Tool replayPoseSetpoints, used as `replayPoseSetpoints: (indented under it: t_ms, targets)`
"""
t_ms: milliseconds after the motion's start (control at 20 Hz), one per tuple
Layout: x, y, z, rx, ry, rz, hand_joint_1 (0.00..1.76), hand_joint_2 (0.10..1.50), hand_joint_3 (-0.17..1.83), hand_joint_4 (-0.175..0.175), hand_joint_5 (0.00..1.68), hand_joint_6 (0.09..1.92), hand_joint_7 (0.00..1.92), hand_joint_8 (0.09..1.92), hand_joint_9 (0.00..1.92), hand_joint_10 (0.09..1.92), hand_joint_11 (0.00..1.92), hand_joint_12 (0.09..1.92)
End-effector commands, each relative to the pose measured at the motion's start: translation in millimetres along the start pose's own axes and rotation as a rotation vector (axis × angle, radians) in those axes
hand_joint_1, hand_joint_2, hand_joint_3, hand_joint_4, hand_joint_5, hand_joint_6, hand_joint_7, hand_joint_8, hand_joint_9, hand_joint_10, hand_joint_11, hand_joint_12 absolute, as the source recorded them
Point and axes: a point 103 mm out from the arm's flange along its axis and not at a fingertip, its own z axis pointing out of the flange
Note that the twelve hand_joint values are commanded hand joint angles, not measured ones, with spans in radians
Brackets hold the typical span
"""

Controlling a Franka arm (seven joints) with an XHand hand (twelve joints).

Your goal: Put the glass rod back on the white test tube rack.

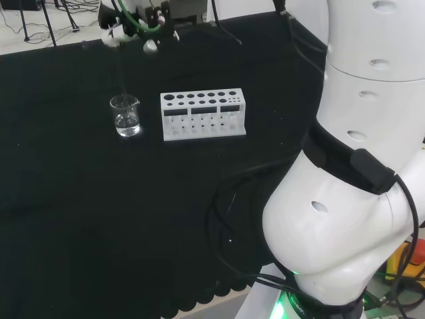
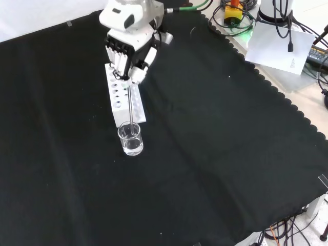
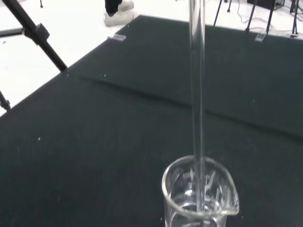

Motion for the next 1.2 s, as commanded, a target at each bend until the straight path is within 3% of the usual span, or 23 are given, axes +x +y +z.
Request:
replayPoseSetpoints:
  t_ms: [50,550,950,1200]
  targets:
    - [-17.6,-12.1,-42.6,-0.05,0.007,0.034,1.29,1.09,0.0,-0.175,1.06,0.57,1.07,1.18,1.57,0.94,1.62,0.7]
    - [-61.3,-43.1,-71.6,-0.084,-0.001,0.117,1.29,1.09,0.0,-0.175,1.06,0.57,1.07,1.18,1.57,0.94,1.61,0.7]
    - [-115.6,-75.9,-72.2,-0.084,0.002,0.222,1.29,1.09,0.0,-0.175,1.06,0.57,1.07,1.18,1.57,0.94,1.61,0.7]
    - [-136.9,-94.5,-71.8,-0.088,-0.005,0.265,1.29,1.09,0.0,-0.175,1.06,0.57,1.07,1.18,1.57,0.94,1.62,0.7]
